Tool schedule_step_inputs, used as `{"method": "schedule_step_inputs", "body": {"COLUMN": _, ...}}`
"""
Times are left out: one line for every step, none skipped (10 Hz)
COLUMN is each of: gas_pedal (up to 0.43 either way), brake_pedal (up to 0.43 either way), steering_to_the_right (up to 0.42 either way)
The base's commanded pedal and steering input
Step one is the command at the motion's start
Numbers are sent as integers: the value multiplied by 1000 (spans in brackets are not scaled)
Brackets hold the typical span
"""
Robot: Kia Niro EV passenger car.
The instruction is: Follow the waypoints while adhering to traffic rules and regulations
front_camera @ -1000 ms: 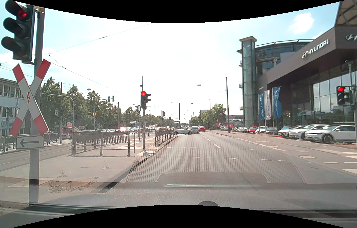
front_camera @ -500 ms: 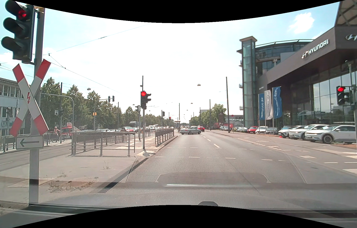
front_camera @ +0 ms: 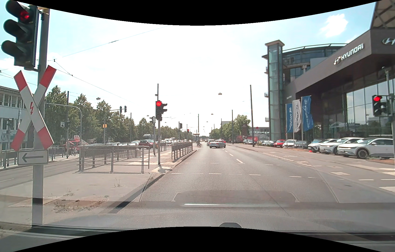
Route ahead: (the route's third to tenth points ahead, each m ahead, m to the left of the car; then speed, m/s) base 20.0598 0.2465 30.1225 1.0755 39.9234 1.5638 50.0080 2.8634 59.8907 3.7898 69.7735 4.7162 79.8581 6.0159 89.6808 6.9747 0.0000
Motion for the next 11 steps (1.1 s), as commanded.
{"method": "schedule_step_inputs", "body": {"gas_pedal": 0, "brake_pedal": 220, "steering_to_the_right": -7}}
{"method": "schedule_step_inputs", "body": {"gas_pedal": 0, "brake_pedal": 220, "steering_to_the_right": -7}}
{"method": "schedule_step_inputs", "body": {"gas_pedal": 0, "brake_pedal": 220, "steering_to_the_right": -7}}
{"method": "schedule_step_inputs", "body": {"gas_pedal": 0, "brake_pedal": 220, "steering_to_the_right": -7}}
{"method": "schedule_step_inputs", "body": {"gas_pedal": 0, "brake_pedal": 220, "steering_to_the_right": -7}}
{"method": "schedule_step_inputs", "body": {"gas_pedal": 0, "brake_pedal": 220, "steering_to_the_right": -7}}
{"method": "schedule_step_inputs", "body": {"gas_pedal": 0, "brake_pedal": 220, "steering_to_the_right": -7}}
{"method": "schedule_step_inputs", "body": {"gas_pedal": 0, "brake_pedal": 220, "steering_to_the_right": -7}}
{"method": "schedule_step_inputs", "body": {"gas_pedal": 0, "brake_pedal": 220, "steering_to_the_right": -7}}
{"method": "schedule_step_inputs", "body": {"gas_pedal": 0, "brake_pedal": 220, "steering_to_the_right": -7}}
{"method": "schedule_step_inputs", "body": {"gas_pedal": 0, "brake_pedal": 220, "steering_to_the_right": -7}}
